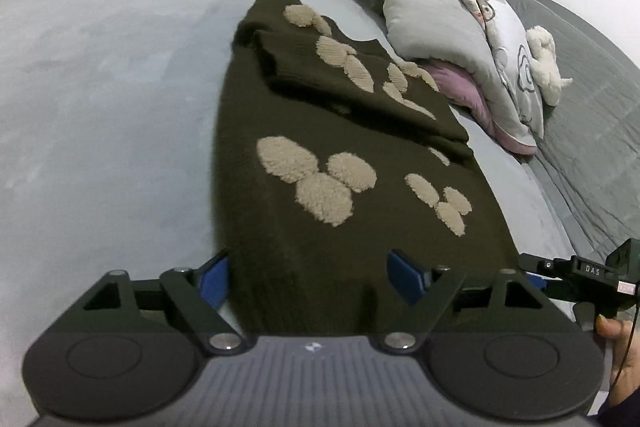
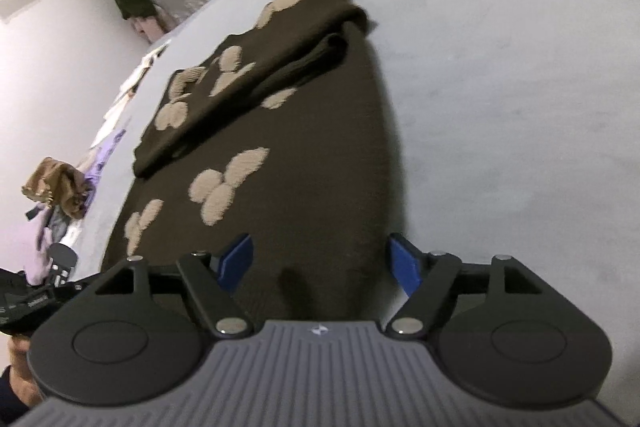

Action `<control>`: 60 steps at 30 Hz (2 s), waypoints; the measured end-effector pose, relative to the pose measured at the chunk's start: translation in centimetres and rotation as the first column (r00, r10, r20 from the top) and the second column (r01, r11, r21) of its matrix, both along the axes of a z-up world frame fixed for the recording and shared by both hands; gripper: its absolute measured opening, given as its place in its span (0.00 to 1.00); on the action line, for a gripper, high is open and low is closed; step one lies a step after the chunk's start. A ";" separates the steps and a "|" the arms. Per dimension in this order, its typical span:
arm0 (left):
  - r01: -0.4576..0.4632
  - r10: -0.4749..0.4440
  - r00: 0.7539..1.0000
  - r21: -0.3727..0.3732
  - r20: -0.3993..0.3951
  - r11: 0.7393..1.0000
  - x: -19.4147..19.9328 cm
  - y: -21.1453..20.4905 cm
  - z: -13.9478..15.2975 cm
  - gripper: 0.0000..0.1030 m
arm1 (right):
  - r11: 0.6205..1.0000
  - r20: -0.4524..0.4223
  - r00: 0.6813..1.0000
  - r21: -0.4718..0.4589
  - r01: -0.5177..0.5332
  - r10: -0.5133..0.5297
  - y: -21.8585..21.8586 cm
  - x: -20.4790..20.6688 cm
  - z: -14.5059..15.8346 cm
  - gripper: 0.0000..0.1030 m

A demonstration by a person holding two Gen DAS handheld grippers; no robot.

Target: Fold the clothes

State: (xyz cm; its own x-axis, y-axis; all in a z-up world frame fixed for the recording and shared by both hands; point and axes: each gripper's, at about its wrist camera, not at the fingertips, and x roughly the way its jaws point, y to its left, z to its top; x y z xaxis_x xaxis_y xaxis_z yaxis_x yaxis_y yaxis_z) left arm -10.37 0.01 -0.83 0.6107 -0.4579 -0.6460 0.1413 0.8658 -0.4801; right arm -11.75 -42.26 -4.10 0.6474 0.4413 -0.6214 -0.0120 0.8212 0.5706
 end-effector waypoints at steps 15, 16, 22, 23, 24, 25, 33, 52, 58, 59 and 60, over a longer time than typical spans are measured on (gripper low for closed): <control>-0.045 0.044 0.999 -0.170 -0.009 0.984 -0.2 3.5 2.6 0.08 | 0.998 0.134 0.991 -0.059 0.036 -0.028 -0.6 -2.7 3.0 0.10; -0.047 0.046 0.999 -0.188 -0.010 0.981 -0.4 3.8 2.8 0.08 | 0.998 0.163 0.986 -0.039 0.038 -0.032 -0.9 -3.2 3.7 0.10; -0.031 0.026 0.999 -0.254 -0.027 0.967 -1.5 5.4 3.4 0.08 | 0.999 0.215 0.976 0.016 0.032 -0.035 -2.2 -5.2 5.4 0.10; -0.025 0.018 0.999 -0.251 -0.030 0.968 -1.6 5.4 3.3 0.08 | 0.999 0.208 0.978 0.014 0.030 -0.032 -2.4 -5.3 5.2 0.10; -0.020 0.012 0.999 -0.249 -0.033 0.968 -1.7 5.4 3.2 0.08 | 0.999 0.201 0.979 0.013 0.030 -0.032 -2.5 -5.3 5.1 0.10; -0.016 0.006 0.999 -0.240 -0.041 0.971 -1.9 5.4 3.1 0.08 | 1.000 0.191 0.981 0.011 0.029 -0.031 -2.6 -5.3 4.9 0.10; 0.066 -0.075 0.993 -0.088 -0.097 0.994 -4.6 5.6 2.3 0.11 | 1.000 0.115 0.993 0.020 -0.005 0.003 -2.7 -8.0 3.3 0.10; -0.019 0.002 0.980 0.083 0.197 0.996 22.4 6.0 6.3 0.76 | 0.995 0.226 0.974 0.098 -0.004 -0.018 -7.8 21.4 5.7 0.81; 0.010 -0.002 0.986 -0.048 0.169 0.999 27.2 6.6 2.3 0.77 | 0.988 0.288 0.955 0.114 -0.103 0.067 -7.6 25.3 3.7 0.81; 0.020 -0.010 0.986 -0.061 0.169 0.998 27.6 6.3 2.0 0.77 | 0.987 0.285 0.955 0.114 -0.115 0.078 -7.5 25.7 3.5 0.81; 0.030 -0.018 0.985 -0.073 0.169 0.997 28.1 6.0 1.7 0.77 | 0.985 0.270 0.957 0.105 -0.136 0.104 -7.2 26.2 3.0 0.81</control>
